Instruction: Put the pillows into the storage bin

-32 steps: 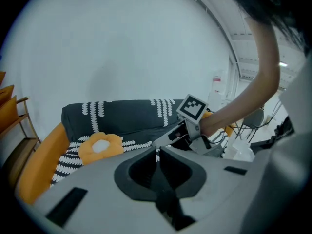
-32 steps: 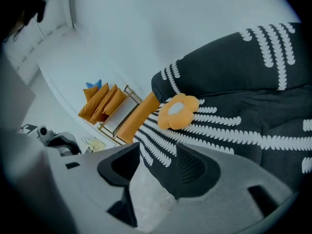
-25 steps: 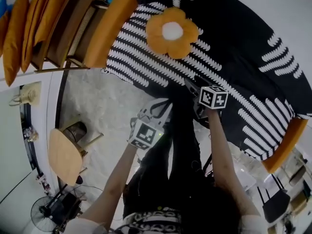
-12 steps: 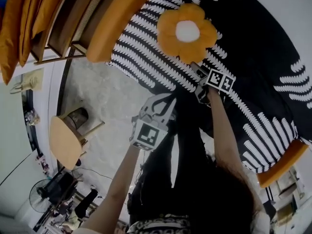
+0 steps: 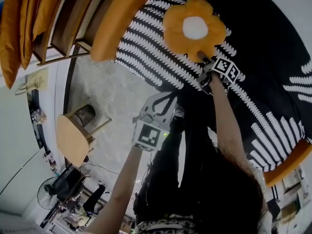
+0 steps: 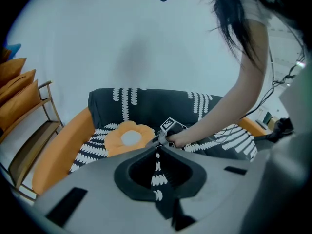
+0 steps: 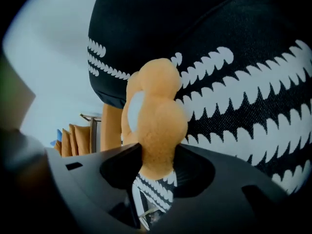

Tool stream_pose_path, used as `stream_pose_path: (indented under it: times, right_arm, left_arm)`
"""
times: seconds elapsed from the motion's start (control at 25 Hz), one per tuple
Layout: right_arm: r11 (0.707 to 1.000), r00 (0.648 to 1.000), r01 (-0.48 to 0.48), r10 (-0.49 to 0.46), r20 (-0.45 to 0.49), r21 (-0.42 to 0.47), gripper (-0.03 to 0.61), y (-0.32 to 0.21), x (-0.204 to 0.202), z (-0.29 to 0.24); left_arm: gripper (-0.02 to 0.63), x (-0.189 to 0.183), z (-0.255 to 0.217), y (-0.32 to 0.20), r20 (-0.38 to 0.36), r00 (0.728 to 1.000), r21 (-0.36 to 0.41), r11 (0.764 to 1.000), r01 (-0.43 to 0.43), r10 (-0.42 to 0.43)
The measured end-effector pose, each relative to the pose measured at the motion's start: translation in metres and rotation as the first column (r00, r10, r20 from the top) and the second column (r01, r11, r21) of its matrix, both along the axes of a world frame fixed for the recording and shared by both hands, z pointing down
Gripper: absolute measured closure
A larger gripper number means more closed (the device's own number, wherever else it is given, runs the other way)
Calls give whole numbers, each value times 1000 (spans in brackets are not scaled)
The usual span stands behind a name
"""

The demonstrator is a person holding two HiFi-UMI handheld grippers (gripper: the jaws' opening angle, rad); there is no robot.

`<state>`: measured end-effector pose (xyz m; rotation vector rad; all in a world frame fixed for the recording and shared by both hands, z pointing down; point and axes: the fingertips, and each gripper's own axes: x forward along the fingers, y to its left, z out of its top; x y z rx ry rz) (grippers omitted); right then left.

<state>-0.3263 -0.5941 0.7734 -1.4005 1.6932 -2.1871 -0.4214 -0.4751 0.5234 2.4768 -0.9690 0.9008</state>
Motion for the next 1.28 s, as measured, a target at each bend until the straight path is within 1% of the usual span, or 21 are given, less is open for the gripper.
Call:
stream_pose_path:
  times: [0.08, 0.16, 0.4, 0.48, 0.56, 0.68, 0.8, 0.88, 1.0, 1.12, 1.16, 1.2, 1.28]
  right_arm:
    - [999, 1000, -7, 7, -4, 34, 443, 0, 3, -15]
    - [998, 1000, -8, 10, -19, 70, 478, 4, 5, -31]
    - [993, 998, -52, 54, -17, 108, 497, 55, 8, -81]
    - [990, 996, -84, 86, -10, 114, 499, 77, 9, -100]
    - [986, 994, -112, 114, -4, 123, 500, 103, 9, -121]
    - [981, 991, -126, 131, -20, 149, 503, 144, 6, -148]
    - [974, 987, -142, 152, -43, 174, 508, 188, 4, -166]
    - [968, 982, -175, 185, -36, 181, 509, 223, 5, -174]
    - [953, 969, -241, 248, -16, 182, 511, 274, 8, -183]
    - [944, 960, -271, 279, -16, 190, 512, 308, 10, -192]
    - [940, 957, -282, 290, -15, 193, 512, 318, 12, -196]
    - [934, 952, -299, 307, -12, 195, 512, 329, 15, -200]
    - [916, 935, -347, 355, -7, 200, 514, 353, 27, -207]
  left_arm:
    - [597, 1, -4, -3, -15, 1000, 10, 1000, 6, -6]
    - [597, 1, -9, -4, -22, 1000, 23, 1000, -4, 4]
    - [597, 7, -31, 11, -35, 995, 62, 994, -92, 94]
    - [597, 6, -38, 24, -43, 992, 68, 991, -117, 121]
    - [597, 4, -47, 38, -62, 988, 89, 987, -134, 140]
    - [597, 0, -55, 67, -69, 981, 107, 979, -171, 179]
    - [597, -3, -57, 102, -50, 967, 113, 964, -242, 249]
    - [597, -3, -58, 129, -50, 957, 114, 953, -279, 286]
    - [597, -2, -57, 171, -64, 942, 91, 942, -322, 329]
    - [597, -1, -45, 201, -83, 932, 57, 935, -349, 352]
    - [597, 2, -42, 210, -87, 924, 47, 928, -369, 372]
    - [597, 8, -40, 219, -87, 911, 39, 915, -402, 404]
    - [597, 25, -38, 236, -70, 871, 41, 874, -484, 485]
